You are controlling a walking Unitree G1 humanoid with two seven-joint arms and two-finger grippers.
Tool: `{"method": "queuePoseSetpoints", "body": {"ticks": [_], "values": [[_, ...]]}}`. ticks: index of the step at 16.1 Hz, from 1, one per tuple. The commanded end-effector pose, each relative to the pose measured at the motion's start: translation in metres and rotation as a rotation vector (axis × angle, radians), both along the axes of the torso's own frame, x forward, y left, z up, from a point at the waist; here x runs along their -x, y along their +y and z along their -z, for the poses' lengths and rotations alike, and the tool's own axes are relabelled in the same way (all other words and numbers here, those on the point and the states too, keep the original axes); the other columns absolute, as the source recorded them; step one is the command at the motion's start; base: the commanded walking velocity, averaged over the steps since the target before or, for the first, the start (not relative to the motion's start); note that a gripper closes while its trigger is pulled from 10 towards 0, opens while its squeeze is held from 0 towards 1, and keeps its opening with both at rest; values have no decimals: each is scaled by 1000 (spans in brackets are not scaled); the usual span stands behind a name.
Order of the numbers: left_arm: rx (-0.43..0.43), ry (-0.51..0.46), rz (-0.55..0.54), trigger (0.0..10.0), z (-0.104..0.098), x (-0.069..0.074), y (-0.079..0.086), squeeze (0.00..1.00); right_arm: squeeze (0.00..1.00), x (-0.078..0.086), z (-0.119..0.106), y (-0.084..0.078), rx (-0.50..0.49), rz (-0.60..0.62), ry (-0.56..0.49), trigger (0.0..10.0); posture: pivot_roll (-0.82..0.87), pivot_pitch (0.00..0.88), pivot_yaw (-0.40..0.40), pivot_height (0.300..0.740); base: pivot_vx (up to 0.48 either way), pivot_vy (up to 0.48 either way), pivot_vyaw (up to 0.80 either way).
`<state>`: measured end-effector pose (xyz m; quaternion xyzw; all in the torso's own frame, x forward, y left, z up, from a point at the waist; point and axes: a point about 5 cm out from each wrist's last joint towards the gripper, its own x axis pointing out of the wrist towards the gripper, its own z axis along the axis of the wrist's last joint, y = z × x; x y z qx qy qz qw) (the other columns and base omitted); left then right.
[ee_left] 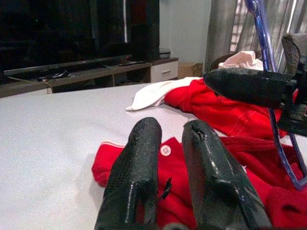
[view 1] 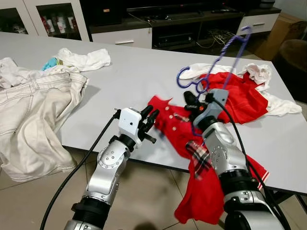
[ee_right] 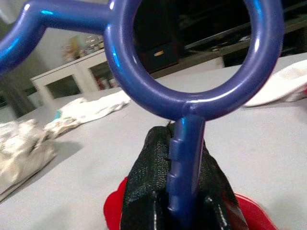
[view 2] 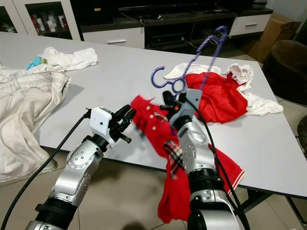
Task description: Hang hanger
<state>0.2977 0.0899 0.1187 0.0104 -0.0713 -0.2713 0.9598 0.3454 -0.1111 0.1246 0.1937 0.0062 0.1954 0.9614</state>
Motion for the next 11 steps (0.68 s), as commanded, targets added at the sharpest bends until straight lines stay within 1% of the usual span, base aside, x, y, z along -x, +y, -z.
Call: {"method": "queuePoseSetpoints", "body": {"ticks": [1, 2, 5, 7, 8, 9, 10, 11], "values": [[-14, -4, 9, 10000, -1, 0, -2, 0, 0, 10, 21, 4, -18, -44, 99, 10000, -63, 0, -7, 740, 0, 0, 0], [-14, -2, 10, 10000, -1, 0, -2, 0, 0, 13, 23, 3, -22, -68, 107, 10000, -65, 0, -7, 740, 0, 0, 0], [-14, 5, 9, 10000, 0, 0, -2, 0, 0, 15, 26, -1, -19, -65, 115, 10000, -65, 0, -7, 740, 0, 0, 0], [-27, 74, 59, 10000, 12, -1, -2, 0, 0, 15, 26, -4, -26, -73, 118, 10000, -72, 0, -8, 740, 0, 0, 0], [-19, 84, 127, 10000, 13, 0, 0, 1000, 0, 16, 25, -4, -25, -78, 118, 10000, -70, 0, -9, 740, 0, 0, 0], [-19, 84, 127, 10000, 13, 0, 0, 1000, 0, 16, 25, -4, -25, -78, 118, 10000, -70, 0, -9, 740, 0, 0, 0], [-37, 71, 206, 10000, 11, 2, 0, 1000, 0, 17, 25, -4, -22, -85, 121, 10000, -66, 0, -10, 740, 0, 0, 0], [-88, 52, 260, 10000, 11, 4, 0, 1000, 0, 17, 26, -4, -19, -88, 123, 10000, -65, 0, -11, 740, 0, 0, 0]]}}
